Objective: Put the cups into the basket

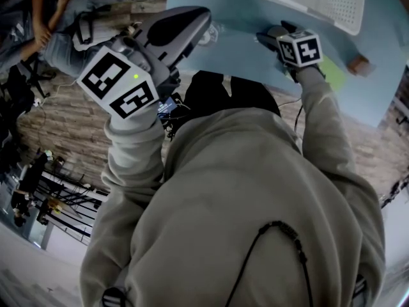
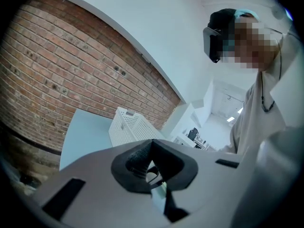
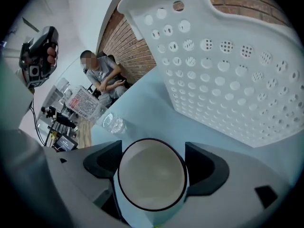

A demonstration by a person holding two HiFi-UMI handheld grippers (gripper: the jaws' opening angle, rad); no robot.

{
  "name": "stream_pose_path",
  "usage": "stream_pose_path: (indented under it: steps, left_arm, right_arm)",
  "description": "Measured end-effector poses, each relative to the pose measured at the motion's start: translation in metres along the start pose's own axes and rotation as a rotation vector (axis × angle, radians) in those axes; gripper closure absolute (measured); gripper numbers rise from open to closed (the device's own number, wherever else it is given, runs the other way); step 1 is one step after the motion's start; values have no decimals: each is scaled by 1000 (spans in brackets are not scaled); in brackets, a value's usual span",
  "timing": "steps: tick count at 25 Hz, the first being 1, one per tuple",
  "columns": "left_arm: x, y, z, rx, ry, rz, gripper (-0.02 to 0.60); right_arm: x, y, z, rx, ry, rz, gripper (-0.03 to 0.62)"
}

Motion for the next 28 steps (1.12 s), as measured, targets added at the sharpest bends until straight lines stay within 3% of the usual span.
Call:
stream_pose_path:
  steps: [9, 15, 21, 28]
  left_arm:
    - [-2, 0, -2, -6, 2, -1, 583]
    - [-3, 2, -8, -15, 20, -6, 583]
    - [-2, 0, -6, -17, 22, -10, 583]
    - [1, -1, -6, -16, 34, -20, 583]
  right_arm:
    - [0, -2, -1, -11, 13, -25, 175]
    - [2, -2, -16, 19, 32, -247, 145]
    - [10, -10, -10, 124, 53, -415, 145]
    - [10, -14, 1, 143, -4, -467, 160]
Point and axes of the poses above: the fingertips, and each gripper's own axes: z forward along the fingers, x to its left, y out of its top, the point moved 7 cm from there along -z, backward along the fingers, and after that the axes turned 4 degrees about -y, right-handed, at the moved point
